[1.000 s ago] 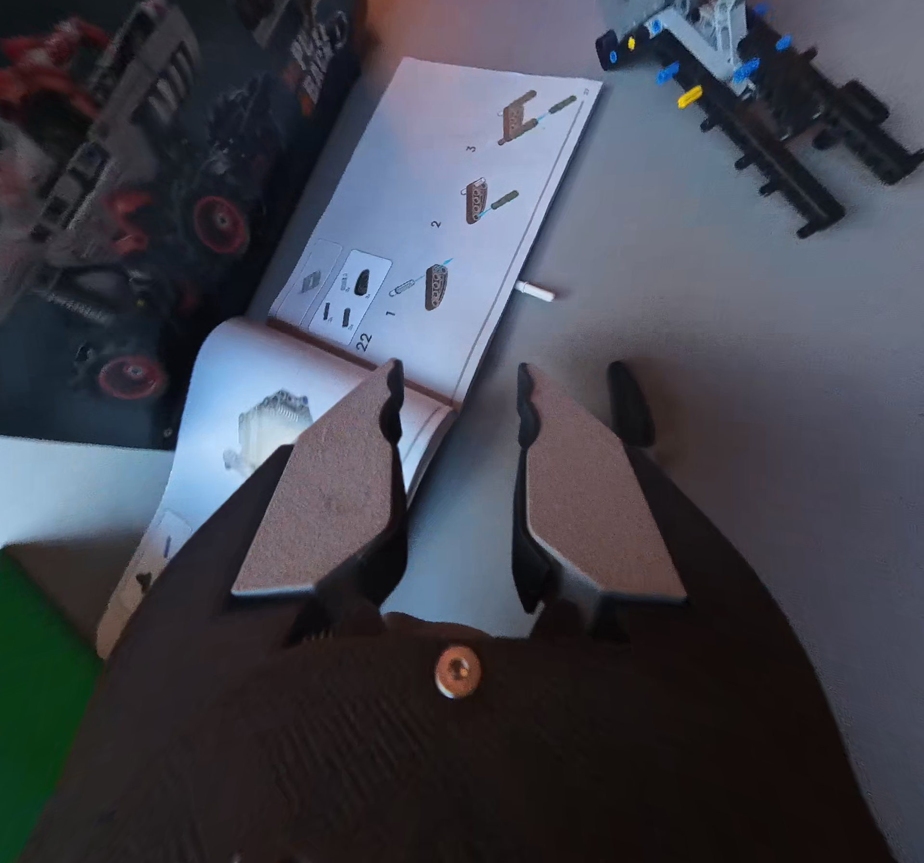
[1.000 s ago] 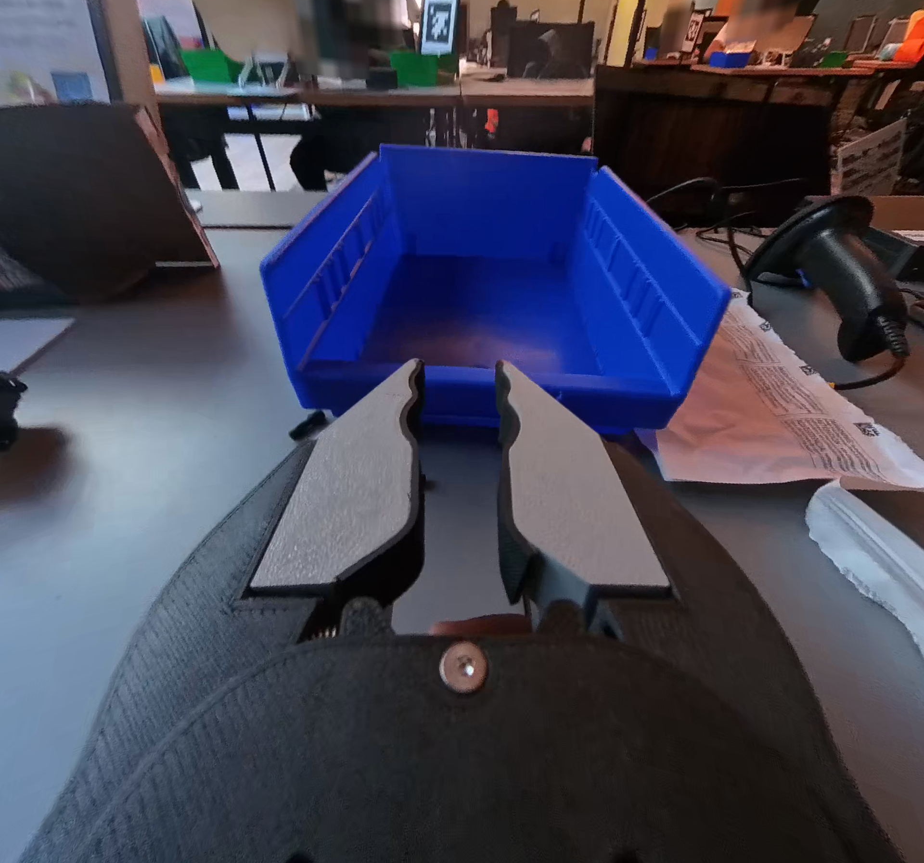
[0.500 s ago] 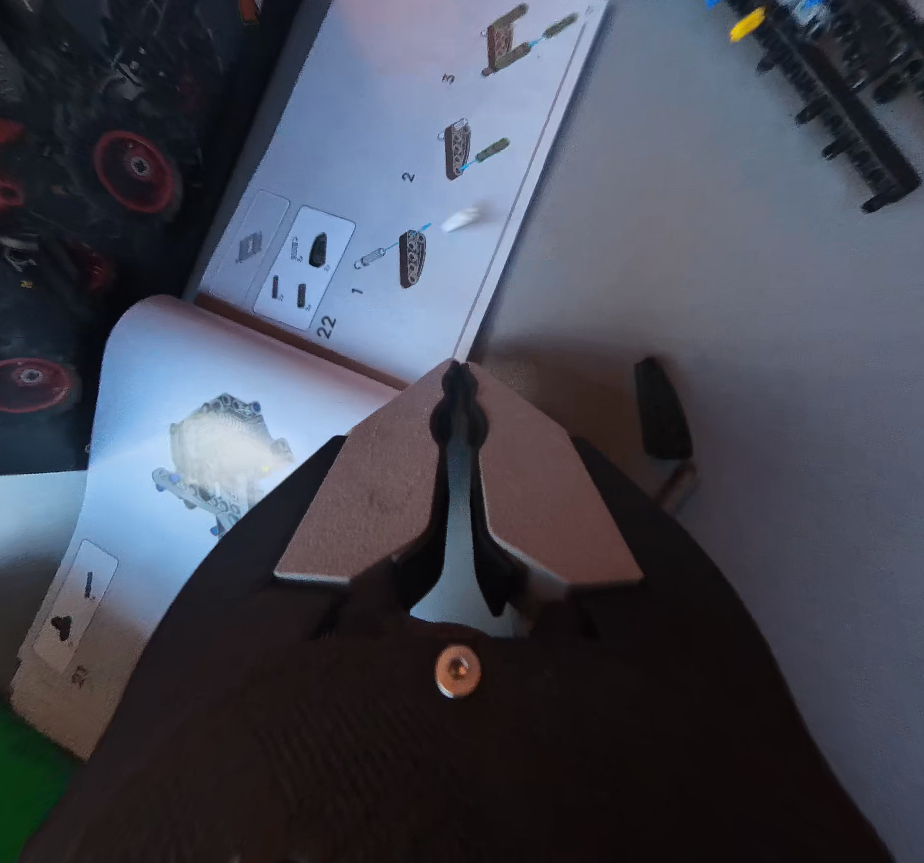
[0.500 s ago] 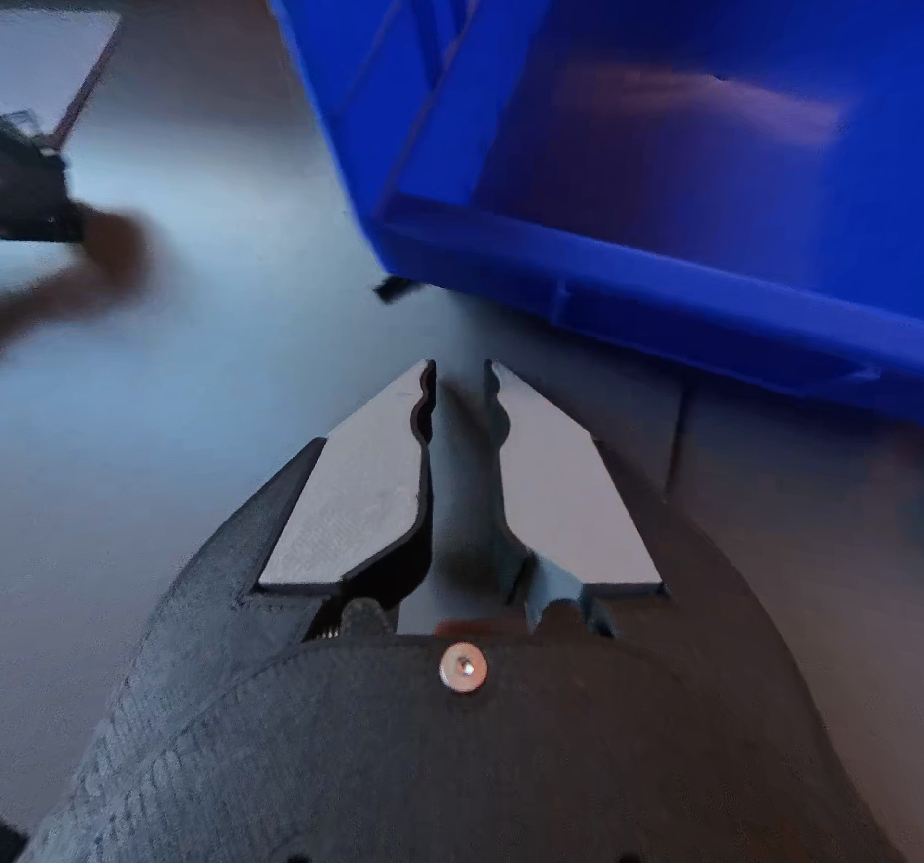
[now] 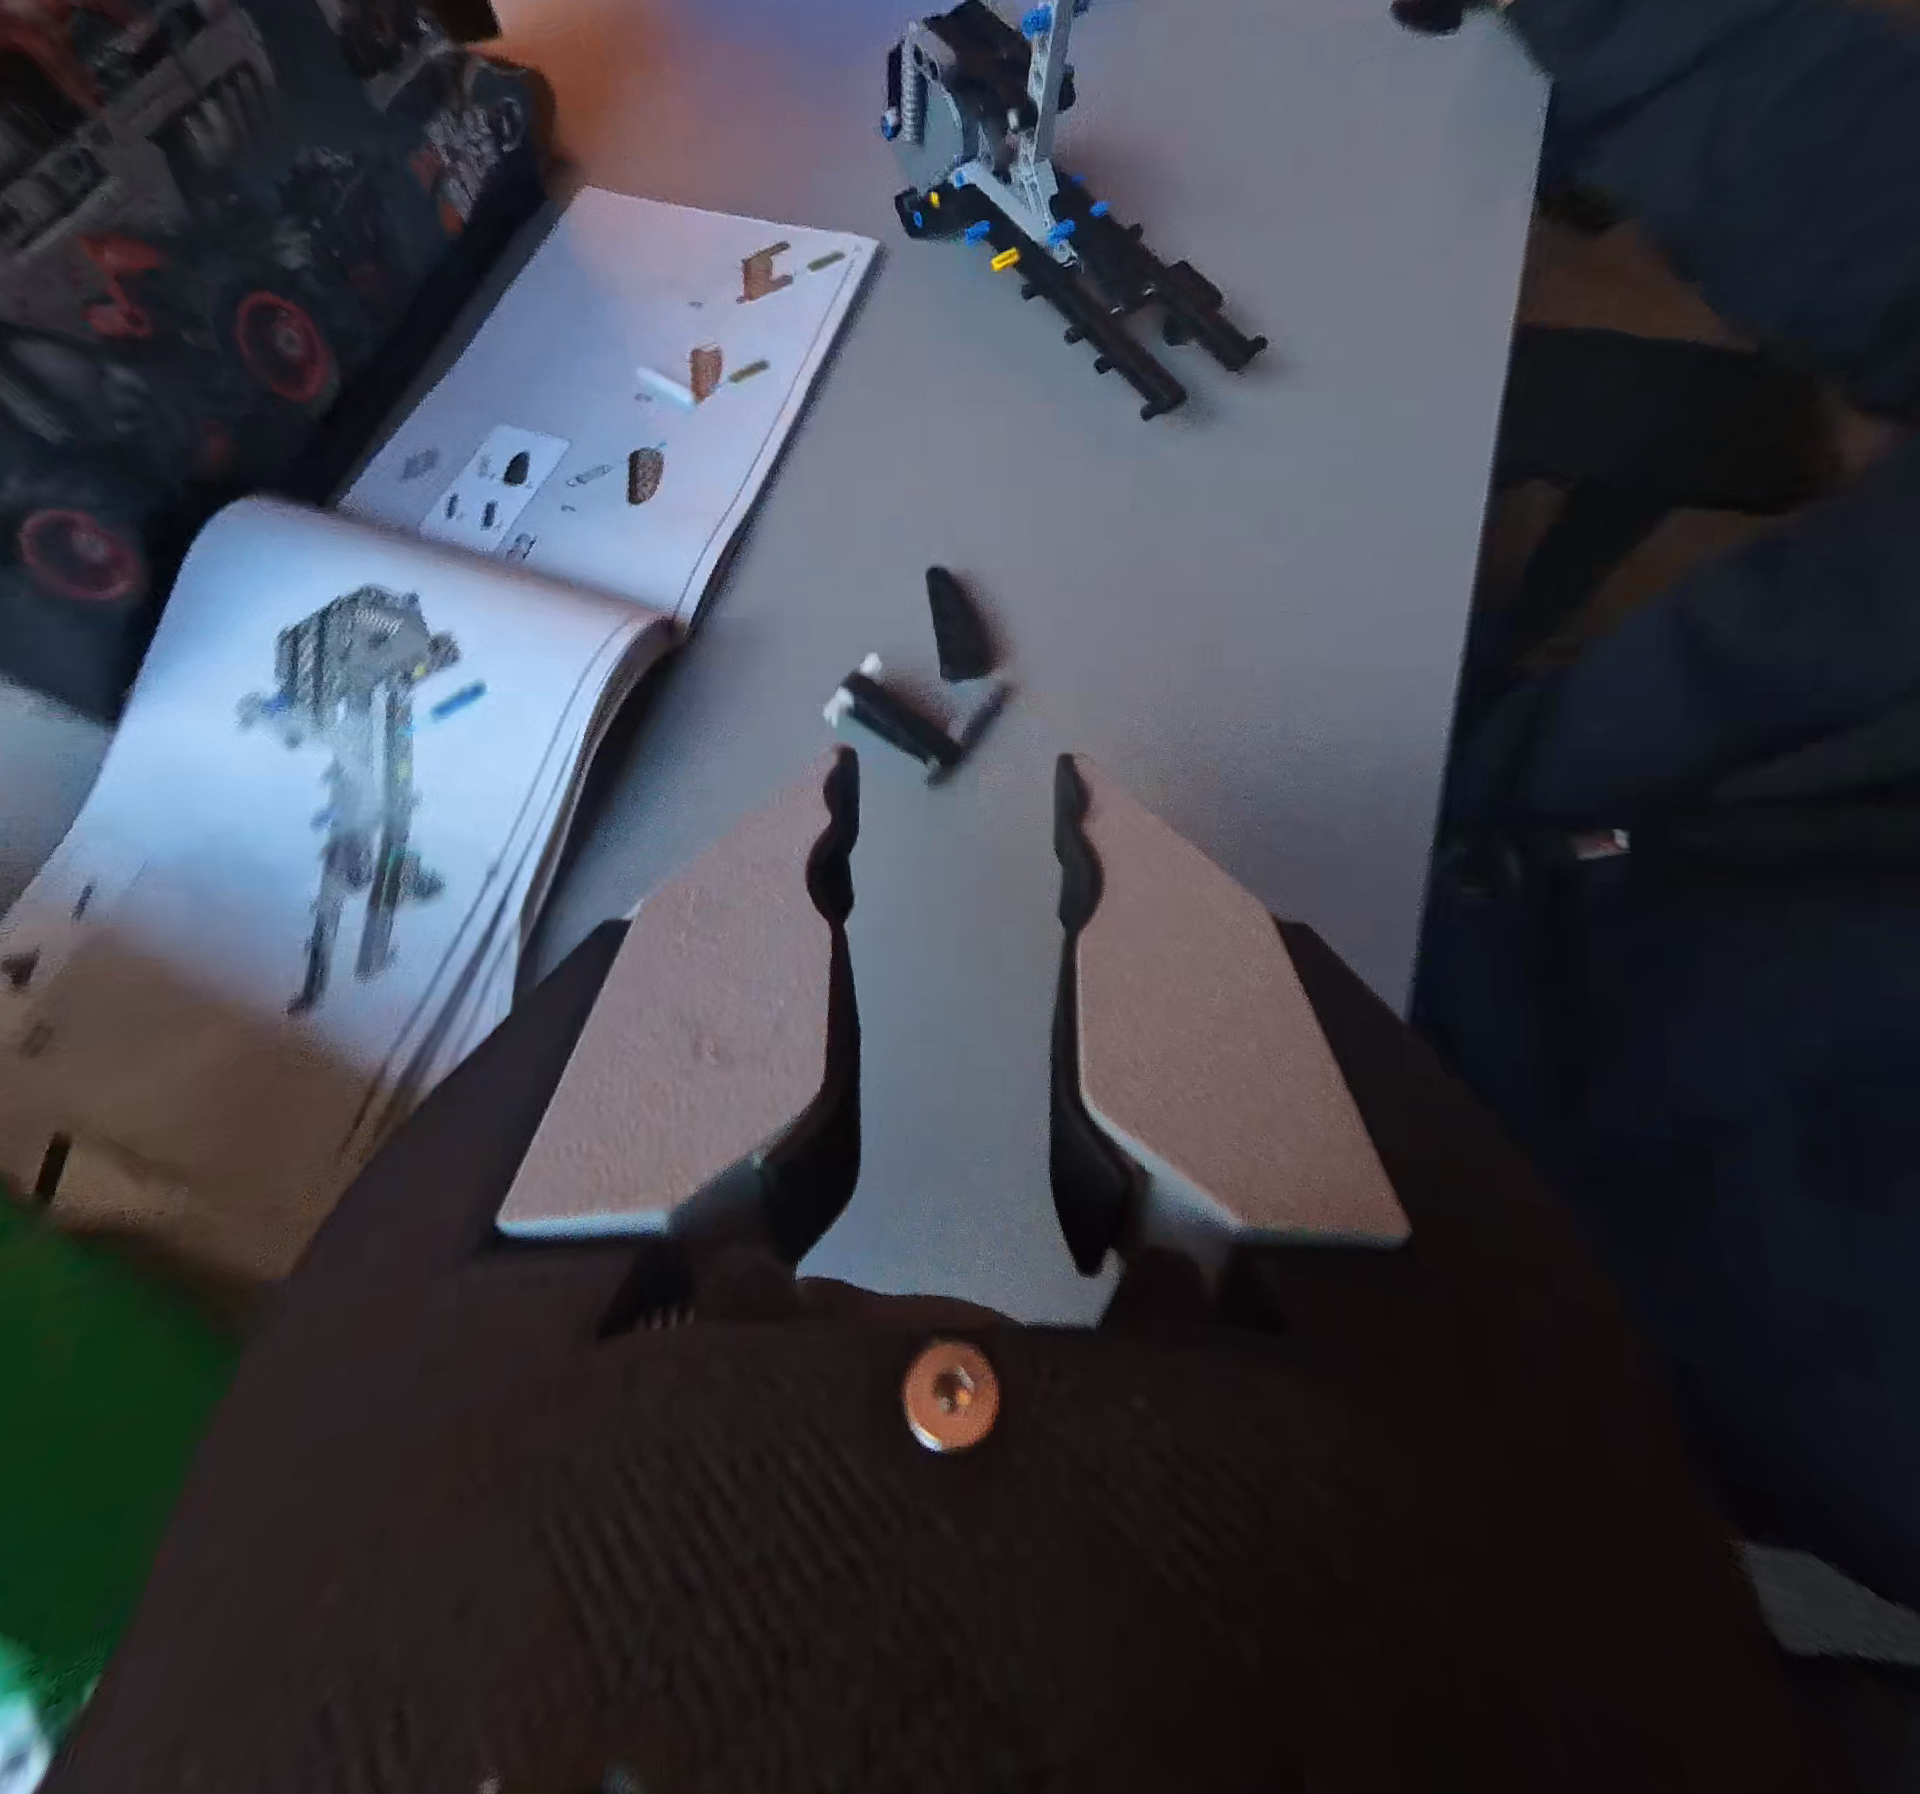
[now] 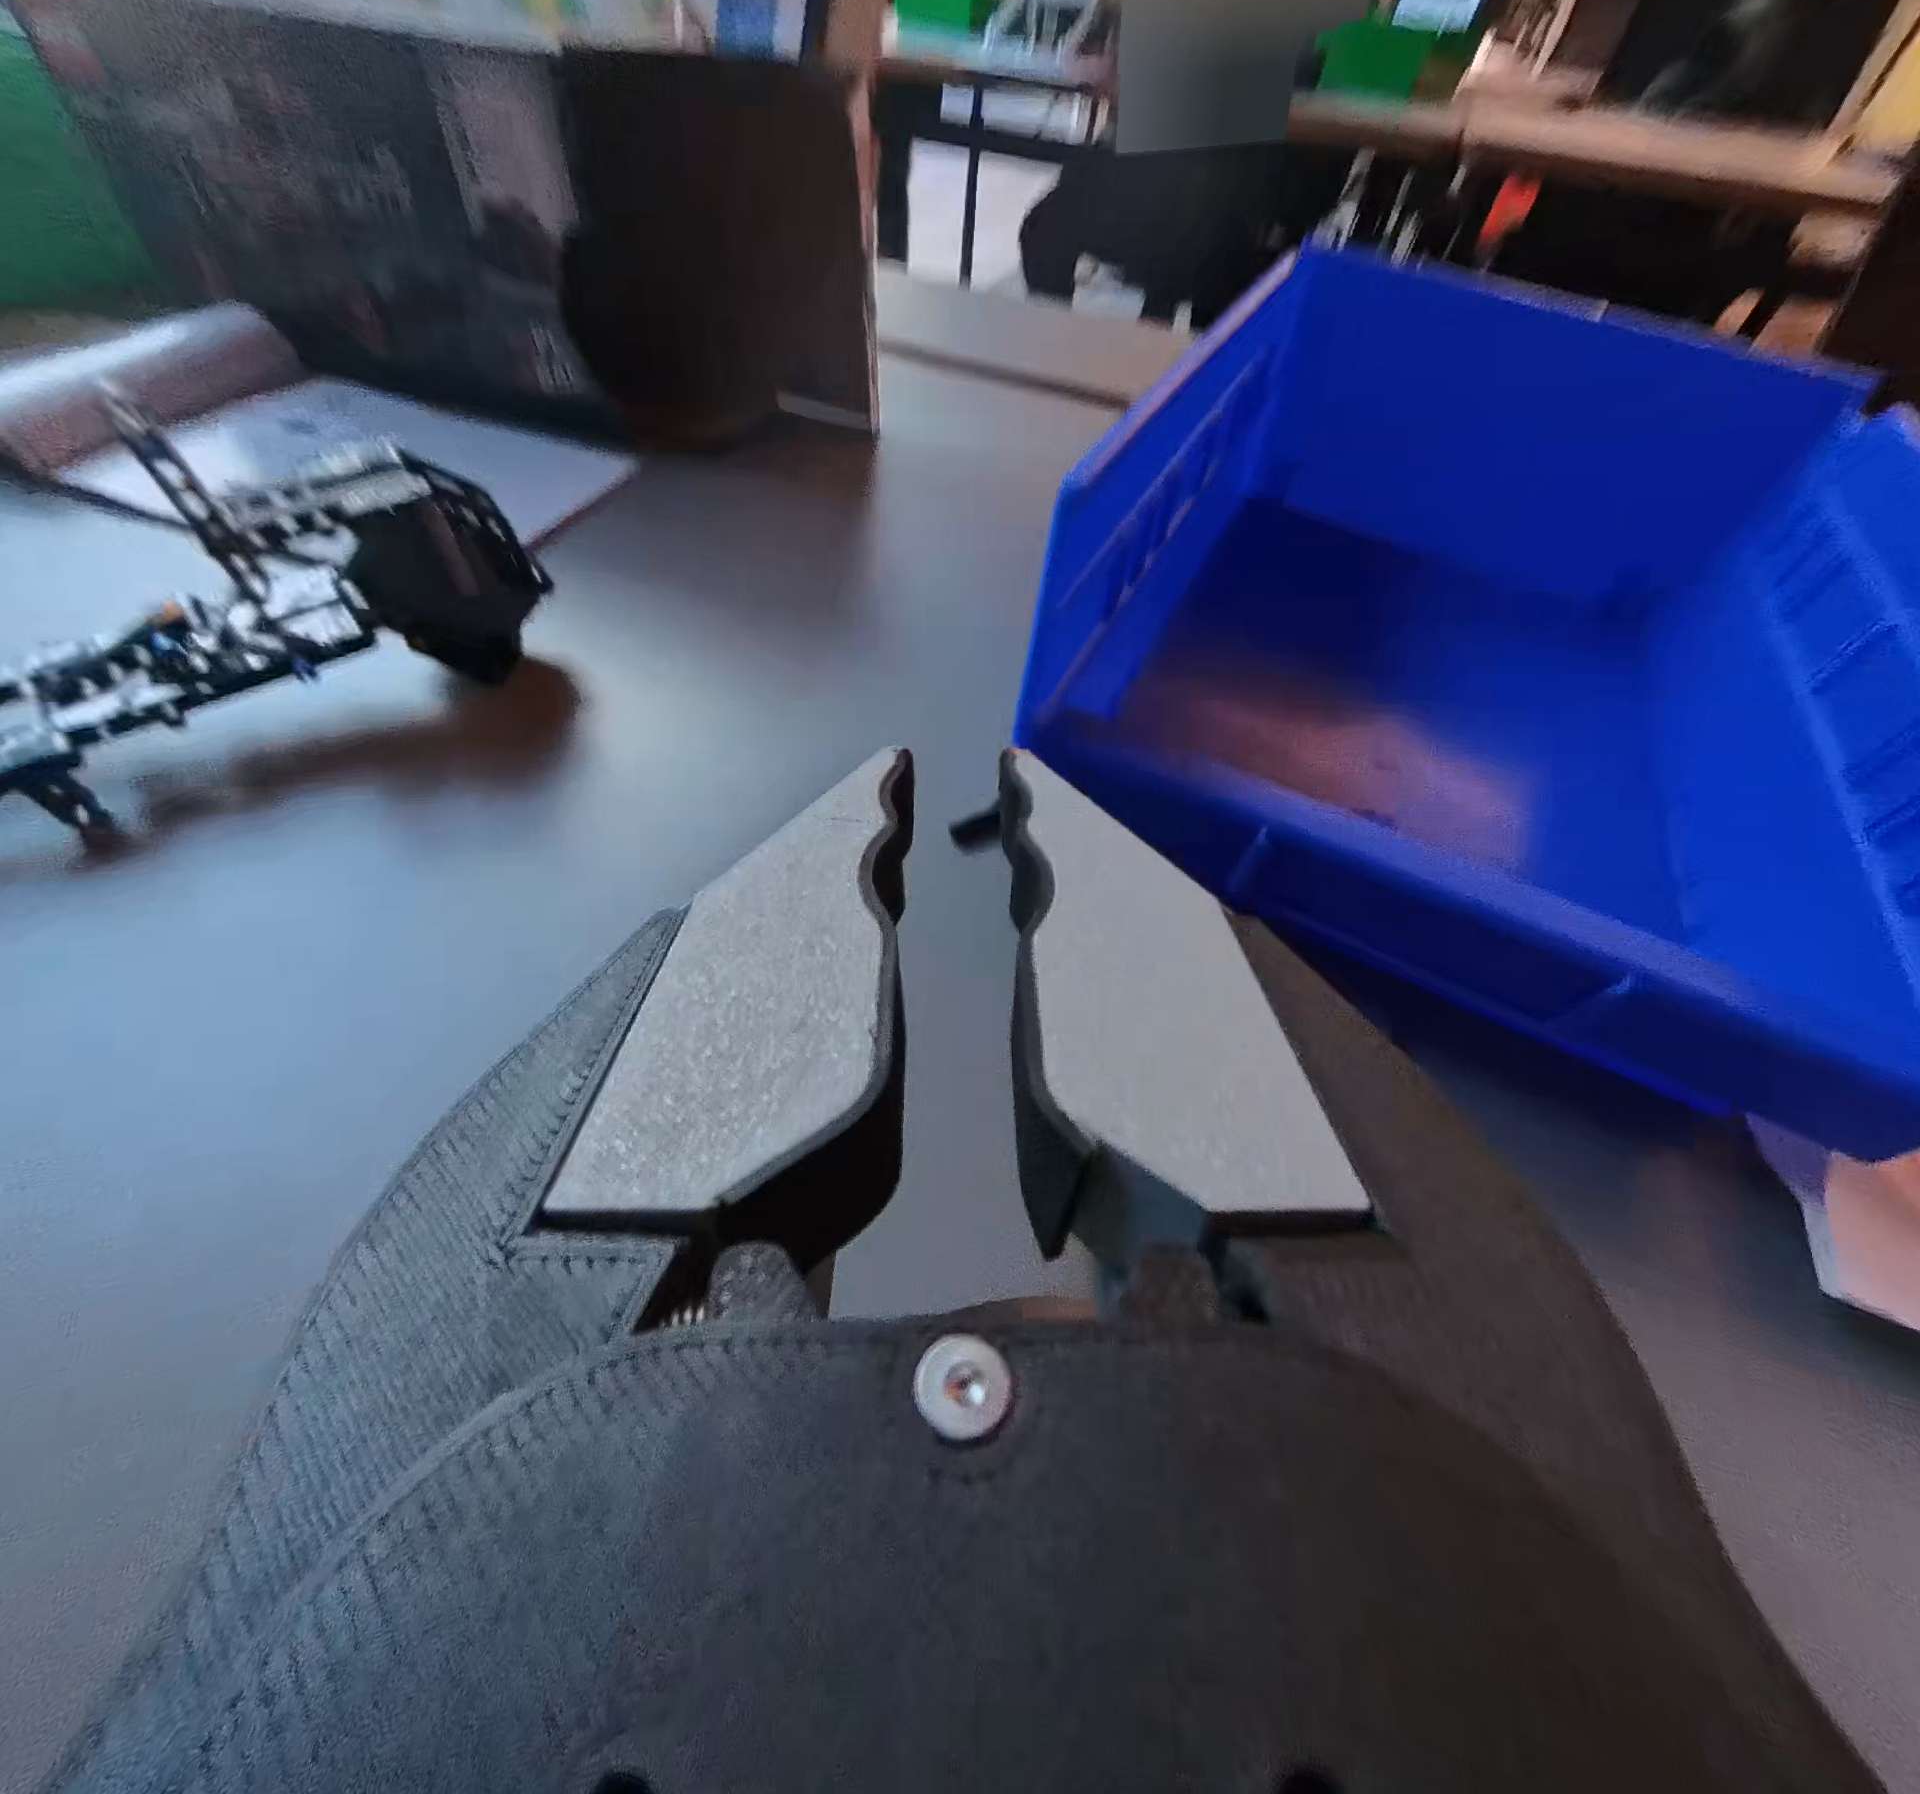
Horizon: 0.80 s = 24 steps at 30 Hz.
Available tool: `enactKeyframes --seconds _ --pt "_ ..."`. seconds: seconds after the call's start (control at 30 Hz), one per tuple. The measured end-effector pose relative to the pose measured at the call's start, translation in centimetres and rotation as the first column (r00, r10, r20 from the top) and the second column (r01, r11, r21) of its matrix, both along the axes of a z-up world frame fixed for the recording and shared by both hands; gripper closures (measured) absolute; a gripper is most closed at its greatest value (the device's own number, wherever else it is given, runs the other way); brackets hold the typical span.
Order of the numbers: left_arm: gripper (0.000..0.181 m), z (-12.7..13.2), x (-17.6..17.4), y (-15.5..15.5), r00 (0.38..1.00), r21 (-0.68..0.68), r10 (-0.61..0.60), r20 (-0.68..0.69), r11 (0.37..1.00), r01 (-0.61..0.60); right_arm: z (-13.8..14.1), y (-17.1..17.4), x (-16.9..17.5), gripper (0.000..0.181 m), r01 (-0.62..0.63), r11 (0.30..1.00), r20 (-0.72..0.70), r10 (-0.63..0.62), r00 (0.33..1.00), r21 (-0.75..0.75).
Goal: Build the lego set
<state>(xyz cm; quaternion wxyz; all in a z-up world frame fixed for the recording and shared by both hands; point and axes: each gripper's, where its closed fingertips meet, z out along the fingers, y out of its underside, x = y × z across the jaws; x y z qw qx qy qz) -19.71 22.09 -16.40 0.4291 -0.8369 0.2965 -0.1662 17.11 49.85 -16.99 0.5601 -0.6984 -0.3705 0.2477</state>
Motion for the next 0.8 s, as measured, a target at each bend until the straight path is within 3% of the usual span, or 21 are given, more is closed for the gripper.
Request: enactKeyframes --seconds 0.03,0.17,0.27,0.33,0.43,0.53,0.63,0.8 --pt "0.146 0.5 -1.1 -1.4 1.000 0.017 0.027 0.016 0.999 -0.027 0.8 -0.4 -0.2 0.168 -0.002 0.999 -0.033 0.003 0.999 0.035" --pt "0.146 2.8 -8.1 -6.1 0.972 0.130 0.231 0.040 0.964 -0.234 2.2 -1.3 -1.6 0.165 0.069 0.994 -0.103 -0.061 0.993 0.084" --pt "0.148 4.6 -14.8 -8.5 0.915 0.238 0.403 0.005 0.888 -0.392 1.5 -2.5 -3.9 0.161 0.089 0.995 -0.078 -0.085 0.993 0.055" --pt "0.153 6.2 -19.1 -8.9 0.878 0.327 0.479 -0.008 0.831 -0.450 0.9 -2.5 -4.5 0.162 0.174 0.982 -0.016 -0.173 0.985 0.068" --pt "0.159 8.5 -24.3 -6.7 0.838 0.357 0.545 0.019 0.780 -0.515 0.1 -3.0 -5.9 0.166 0.249 0.963 0.074 -0.257 0.964 0.103" --pt "0.158 9.4 -27.6 -2.6 0.824 0.343 0.566 0.025 0.769 -0.539 -0.2 -1.8 -6.6 0.173 0.288 0.920 0.219 -0.348 0.912 0.265" --pt "0.172 8.1 -31.0 0.6 0.740 0.294 0.672 0.026 0.703 -0.648 0.6 -0.4 -8.0 0.175 0.278 0.894 0.219 -0.367 0.904 0.350" --pt "0.172 6.6 -31.7 1.9 0.678 0.311 0.730 0.091 0.626 -0.715 1.4 0.6 -7.9 0.172 0.314 0.894 0.135 -0.371 0.919 0.319"
